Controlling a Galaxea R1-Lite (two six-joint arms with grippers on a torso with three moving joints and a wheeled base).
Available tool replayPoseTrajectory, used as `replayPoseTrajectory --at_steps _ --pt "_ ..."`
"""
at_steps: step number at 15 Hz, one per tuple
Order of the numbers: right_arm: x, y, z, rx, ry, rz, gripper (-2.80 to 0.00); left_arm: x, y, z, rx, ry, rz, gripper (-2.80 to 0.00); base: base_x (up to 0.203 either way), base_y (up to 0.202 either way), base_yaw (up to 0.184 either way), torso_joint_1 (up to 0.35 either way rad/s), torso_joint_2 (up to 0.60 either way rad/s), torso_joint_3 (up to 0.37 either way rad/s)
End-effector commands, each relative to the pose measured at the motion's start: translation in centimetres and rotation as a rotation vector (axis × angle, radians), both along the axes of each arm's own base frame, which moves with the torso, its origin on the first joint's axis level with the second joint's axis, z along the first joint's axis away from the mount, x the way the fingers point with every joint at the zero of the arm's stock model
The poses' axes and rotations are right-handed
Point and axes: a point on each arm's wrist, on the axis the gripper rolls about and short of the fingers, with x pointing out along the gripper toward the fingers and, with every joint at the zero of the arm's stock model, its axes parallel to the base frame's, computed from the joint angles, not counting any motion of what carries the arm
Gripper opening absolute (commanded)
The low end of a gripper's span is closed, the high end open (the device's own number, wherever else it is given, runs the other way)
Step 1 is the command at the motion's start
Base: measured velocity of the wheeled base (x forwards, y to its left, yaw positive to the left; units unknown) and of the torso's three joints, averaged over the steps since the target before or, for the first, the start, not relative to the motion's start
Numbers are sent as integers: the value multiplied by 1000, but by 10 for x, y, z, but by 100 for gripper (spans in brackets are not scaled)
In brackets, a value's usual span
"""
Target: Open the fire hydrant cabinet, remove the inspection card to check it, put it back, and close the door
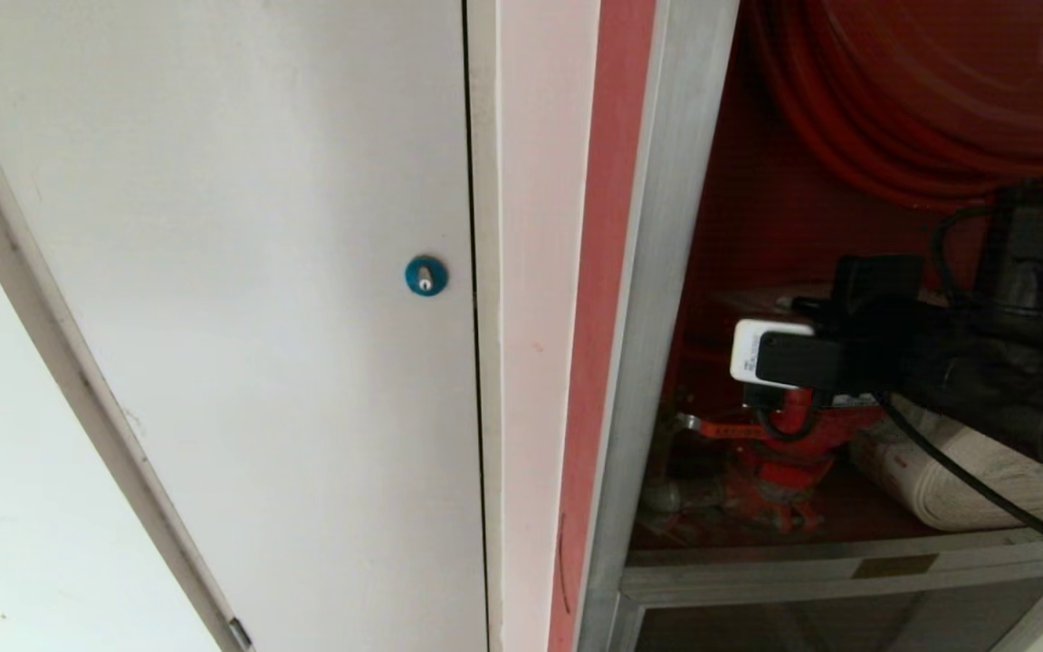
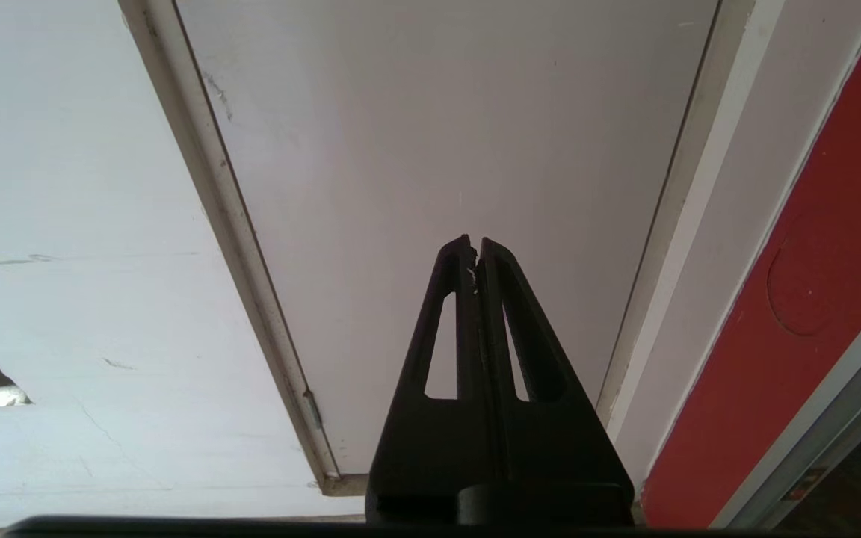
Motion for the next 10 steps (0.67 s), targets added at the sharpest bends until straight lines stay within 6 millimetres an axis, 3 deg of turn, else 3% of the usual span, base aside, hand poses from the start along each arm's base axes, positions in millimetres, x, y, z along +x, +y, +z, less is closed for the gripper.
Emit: replayPoseTrajectory --at_steps 1,7,10 --pt "-30 -9 20 14 -81 21 -280 0 0 -2 0 4 0 -280 0 0 0 0 0 0" --pt "-103 -29 44 26 -124 108 -280 0 0 -2 0 4 0 -280 0 0 0 0 0 0" --pt "-124 -35 56 65 -159 145 -280 0 0 -2 1 4 0 -280 0 0 0 0 0 0"
